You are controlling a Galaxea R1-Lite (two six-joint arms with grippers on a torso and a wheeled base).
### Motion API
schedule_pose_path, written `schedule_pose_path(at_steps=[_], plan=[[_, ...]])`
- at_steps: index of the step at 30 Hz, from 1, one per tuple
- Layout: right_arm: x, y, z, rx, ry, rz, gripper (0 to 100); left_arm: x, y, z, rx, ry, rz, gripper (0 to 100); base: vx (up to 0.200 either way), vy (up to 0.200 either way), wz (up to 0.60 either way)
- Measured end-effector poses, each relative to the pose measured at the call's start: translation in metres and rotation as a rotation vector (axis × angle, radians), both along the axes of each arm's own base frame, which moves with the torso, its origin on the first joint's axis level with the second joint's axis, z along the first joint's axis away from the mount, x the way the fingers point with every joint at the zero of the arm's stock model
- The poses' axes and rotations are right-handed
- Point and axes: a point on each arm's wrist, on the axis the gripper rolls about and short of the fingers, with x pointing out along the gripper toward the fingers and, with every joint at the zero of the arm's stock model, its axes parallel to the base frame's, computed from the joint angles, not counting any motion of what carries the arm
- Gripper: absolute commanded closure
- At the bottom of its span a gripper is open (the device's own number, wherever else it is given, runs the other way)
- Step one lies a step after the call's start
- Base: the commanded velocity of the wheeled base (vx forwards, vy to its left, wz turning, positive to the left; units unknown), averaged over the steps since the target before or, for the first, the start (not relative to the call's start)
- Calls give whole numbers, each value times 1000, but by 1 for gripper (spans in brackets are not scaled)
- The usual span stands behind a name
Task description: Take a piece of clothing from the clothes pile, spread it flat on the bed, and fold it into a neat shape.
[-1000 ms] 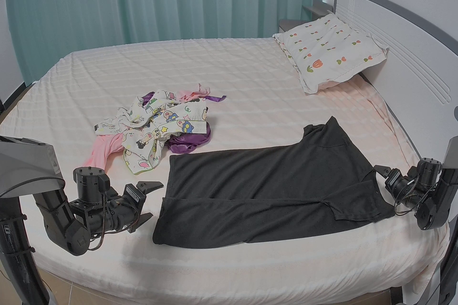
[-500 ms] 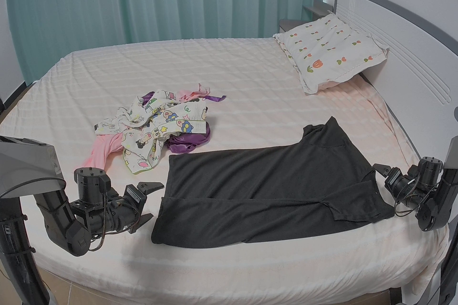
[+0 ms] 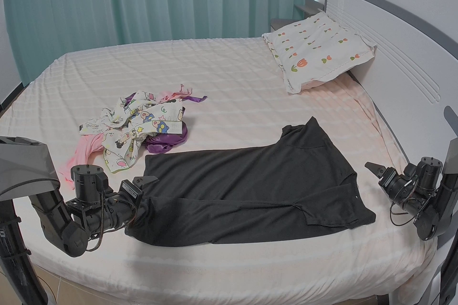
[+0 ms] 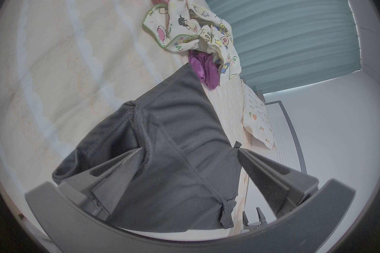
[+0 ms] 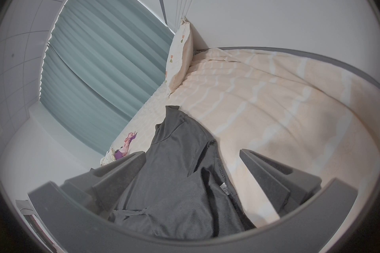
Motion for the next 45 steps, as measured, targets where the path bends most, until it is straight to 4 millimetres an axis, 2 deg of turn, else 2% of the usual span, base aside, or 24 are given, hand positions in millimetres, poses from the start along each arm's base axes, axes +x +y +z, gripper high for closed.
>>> schedule_pose_path(at_steps=[8, 19, 26, 37, 45], plan=[[-3, 7, 0, -5, 10, 14, 0, 8, 2, 8, 33, -52, 53, 0, 0, 0, 0], [-7, 10, -2, -3, 28, 23, 0, 25, 4, 17, 187, -119, 47, 0, 0, 0, 0], [-9, 11, -2, -2, 31, 24, 0, 29, 12, 13, 314, 25, -2, 0, 0, 0, 0], [-11, 10, -4, 0, 42, 24, 0, 70, 13, 49, 345, 54, -20, 0, 0, 0, 0], [-12, 11, -6, 3, 56, 27, 0, 75, 11, 41, 356, 82, -20, 0, 0, 0, 0]])
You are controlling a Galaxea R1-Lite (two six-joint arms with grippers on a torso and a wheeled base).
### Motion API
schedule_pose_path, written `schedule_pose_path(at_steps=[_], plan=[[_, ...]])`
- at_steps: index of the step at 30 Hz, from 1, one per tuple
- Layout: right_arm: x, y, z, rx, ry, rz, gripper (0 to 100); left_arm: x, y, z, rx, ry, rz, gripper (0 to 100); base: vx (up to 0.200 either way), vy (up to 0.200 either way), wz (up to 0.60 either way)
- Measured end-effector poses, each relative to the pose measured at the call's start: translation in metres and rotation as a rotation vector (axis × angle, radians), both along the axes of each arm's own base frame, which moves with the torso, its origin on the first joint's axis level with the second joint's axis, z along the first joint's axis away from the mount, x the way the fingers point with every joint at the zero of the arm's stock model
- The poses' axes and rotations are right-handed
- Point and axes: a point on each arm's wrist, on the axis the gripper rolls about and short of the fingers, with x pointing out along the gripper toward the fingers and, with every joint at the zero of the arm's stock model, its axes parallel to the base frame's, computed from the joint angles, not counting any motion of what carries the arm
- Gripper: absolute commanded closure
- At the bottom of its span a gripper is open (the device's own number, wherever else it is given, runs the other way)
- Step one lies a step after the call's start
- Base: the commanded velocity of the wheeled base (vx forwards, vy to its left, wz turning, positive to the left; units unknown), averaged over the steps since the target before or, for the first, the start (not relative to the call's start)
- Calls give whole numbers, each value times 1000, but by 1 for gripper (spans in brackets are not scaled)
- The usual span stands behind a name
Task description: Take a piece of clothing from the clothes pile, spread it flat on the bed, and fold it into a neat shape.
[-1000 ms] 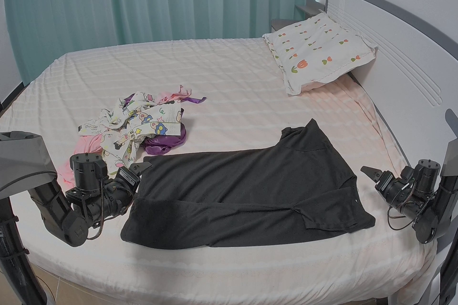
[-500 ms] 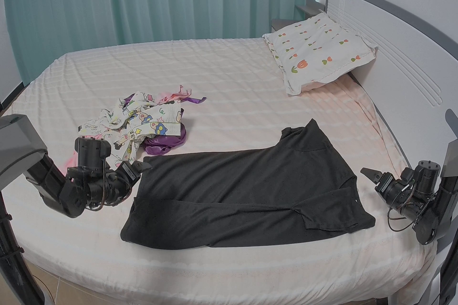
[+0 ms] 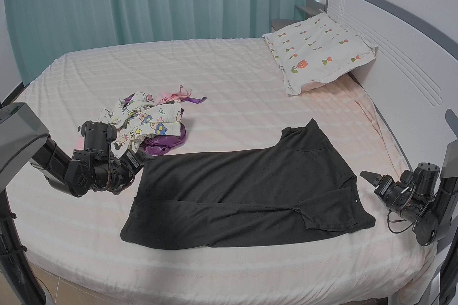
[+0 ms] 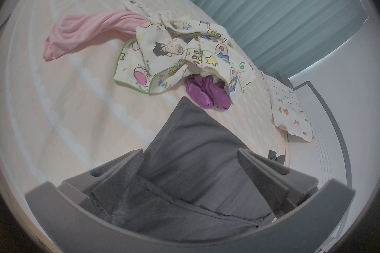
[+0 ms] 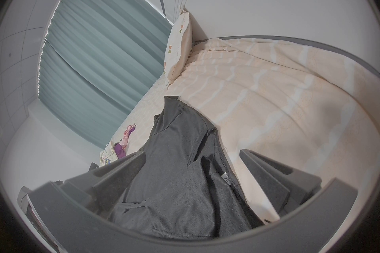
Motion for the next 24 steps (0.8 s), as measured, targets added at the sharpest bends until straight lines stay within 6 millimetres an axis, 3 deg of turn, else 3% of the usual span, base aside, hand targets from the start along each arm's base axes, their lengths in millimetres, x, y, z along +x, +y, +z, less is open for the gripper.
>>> schedule_pose_path(at_steps=[6, 16, 24], plan=[[-1, 0, -1, 1, 5, 1, 0, -4, 4, -5, -6, 17, 4, 0, 0, 200, 0], [-1, 1, -2, 1, 10, 3, 0, -2, 7, -4, -8, 10, 13, 0, 0, 0, 0], [-2, 3, -2, 0, 13, 9, 0, 11, 3, 0, -13, -26, 5, 0, 0, 0, 0]])
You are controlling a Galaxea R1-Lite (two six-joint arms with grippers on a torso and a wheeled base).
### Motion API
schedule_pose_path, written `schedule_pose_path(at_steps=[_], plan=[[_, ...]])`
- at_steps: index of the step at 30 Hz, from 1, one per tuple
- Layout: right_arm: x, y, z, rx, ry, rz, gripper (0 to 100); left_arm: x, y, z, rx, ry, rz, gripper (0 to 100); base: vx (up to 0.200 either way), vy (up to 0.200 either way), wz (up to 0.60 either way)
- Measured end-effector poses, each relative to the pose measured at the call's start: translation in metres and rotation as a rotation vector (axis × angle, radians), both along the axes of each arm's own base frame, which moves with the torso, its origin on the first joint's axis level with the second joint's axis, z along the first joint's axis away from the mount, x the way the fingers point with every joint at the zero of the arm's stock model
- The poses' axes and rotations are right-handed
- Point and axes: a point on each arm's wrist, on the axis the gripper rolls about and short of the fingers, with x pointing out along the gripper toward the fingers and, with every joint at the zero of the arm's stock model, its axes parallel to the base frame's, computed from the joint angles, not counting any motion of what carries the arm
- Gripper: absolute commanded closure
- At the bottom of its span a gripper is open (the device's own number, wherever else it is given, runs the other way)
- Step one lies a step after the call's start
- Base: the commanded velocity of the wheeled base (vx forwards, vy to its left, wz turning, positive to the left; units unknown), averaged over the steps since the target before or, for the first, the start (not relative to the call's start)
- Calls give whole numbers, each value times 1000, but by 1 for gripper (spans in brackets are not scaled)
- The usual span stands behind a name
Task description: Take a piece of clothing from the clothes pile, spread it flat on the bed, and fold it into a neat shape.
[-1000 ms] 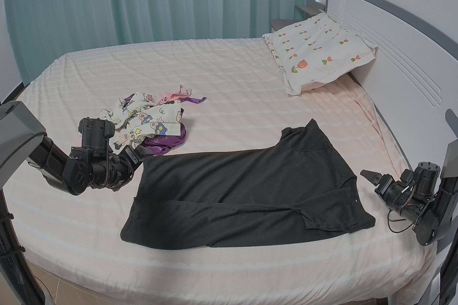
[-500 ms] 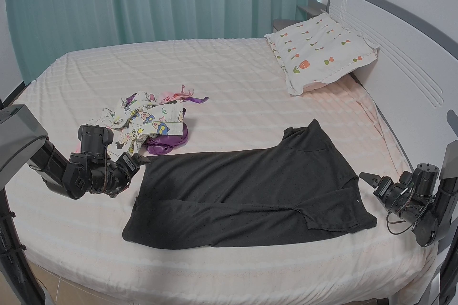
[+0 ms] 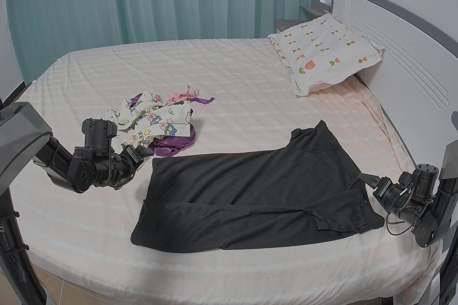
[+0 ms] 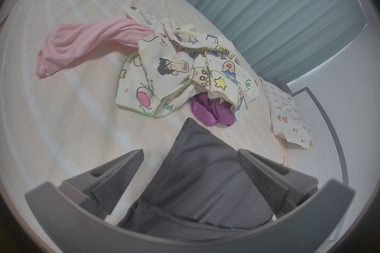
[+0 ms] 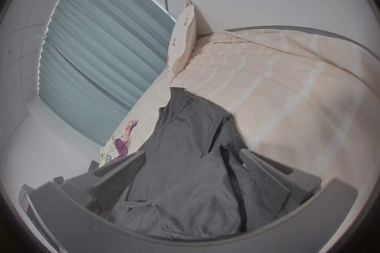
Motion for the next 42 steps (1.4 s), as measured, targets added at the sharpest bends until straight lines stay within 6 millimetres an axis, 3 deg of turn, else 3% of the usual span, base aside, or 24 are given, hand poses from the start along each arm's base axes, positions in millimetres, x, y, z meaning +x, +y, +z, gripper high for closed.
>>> schedule_pose_path(at_steps=[5, 12, 19, 29, 42], plan=[[-1, 1, 0, 0, 3, 2, 0, 16, -3, -1, 0, -22, -2, 0, 0, 0, 0], [-1, 1, -1, 0, 5, 2, 0, 38, -8, -18, 42, -30, -40, 0, 0, 0, 0], [-1, 1, -1, 0, 6, 2, 0, 48, -17, -38, 107, -19, -107, 0, 0, 0, 0], [-1, 1, -3, -1, 16, 3, 0, 66, -29, -37, 119, -127, -121, 0, 0, 0, 0], [-1, 1, -5, 0, 20, 3, 0, 77, -33, -50, 192, -150, -151, 0, 0, 0, 0]])
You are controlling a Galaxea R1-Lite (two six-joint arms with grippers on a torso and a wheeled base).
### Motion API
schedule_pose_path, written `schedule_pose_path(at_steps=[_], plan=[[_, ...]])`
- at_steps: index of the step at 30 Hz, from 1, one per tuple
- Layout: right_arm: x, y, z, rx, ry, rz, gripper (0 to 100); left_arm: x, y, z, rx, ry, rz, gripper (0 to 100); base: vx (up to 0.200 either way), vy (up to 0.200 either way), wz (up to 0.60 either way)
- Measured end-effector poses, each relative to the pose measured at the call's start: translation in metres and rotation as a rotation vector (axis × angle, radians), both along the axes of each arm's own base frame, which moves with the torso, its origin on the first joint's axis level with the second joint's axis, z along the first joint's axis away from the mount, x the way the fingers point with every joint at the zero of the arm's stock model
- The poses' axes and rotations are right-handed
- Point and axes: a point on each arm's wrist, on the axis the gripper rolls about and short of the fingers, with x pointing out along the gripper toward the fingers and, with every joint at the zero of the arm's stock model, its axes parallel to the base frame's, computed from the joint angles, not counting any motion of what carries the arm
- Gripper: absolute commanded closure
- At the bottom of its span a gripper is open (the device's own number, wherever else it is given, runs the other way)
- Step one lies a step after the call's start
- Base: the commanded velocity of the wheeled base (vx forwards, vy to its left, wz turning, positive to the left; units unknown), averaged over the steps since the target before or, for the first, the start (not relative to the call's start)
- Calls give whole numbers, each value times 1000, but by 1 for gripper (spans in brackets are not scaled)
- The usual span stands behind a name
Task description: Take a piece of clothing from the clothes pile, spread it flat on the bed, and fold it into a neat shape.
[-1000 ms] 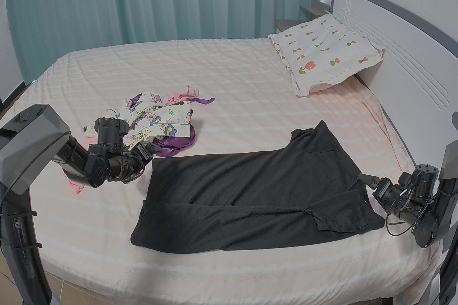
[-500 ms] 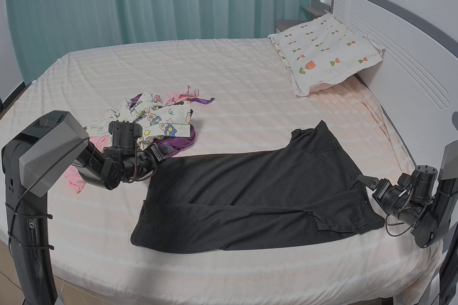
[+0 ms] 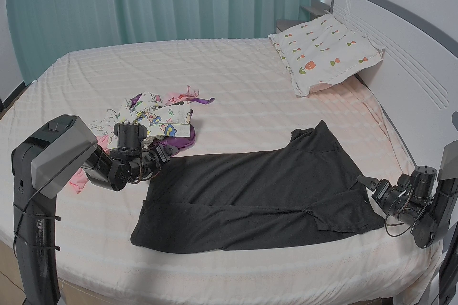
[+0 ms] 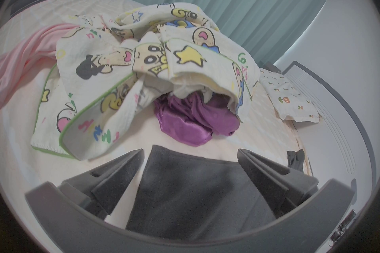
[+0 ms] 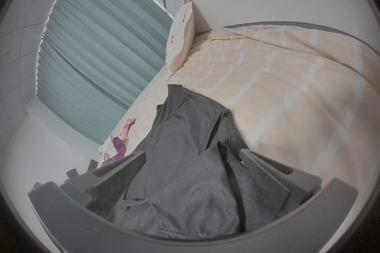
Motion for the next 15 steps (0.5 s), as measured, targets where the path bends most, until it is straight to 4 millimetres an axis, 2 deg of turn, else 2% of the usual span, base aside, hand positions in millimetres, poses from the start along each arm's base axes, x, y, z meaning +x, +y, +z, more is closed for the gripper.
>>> schedule_pose_path(at_steps=[1, 2, 15], plan=[[0, 0, 0, 0, 0, 0, 0, 1, 0, 0, 3, -4, 8, 0, 0, 0, 0], [0, 0, 0, 0, 1, 0, 0, 2, 0, 0, 6, -6, 13, 100, 0, 0, 0], [2, -2, 1, -6, -9, -6, 0, 5, 7, -2, 35, -12, 85, 100, 0, 0, 0]])
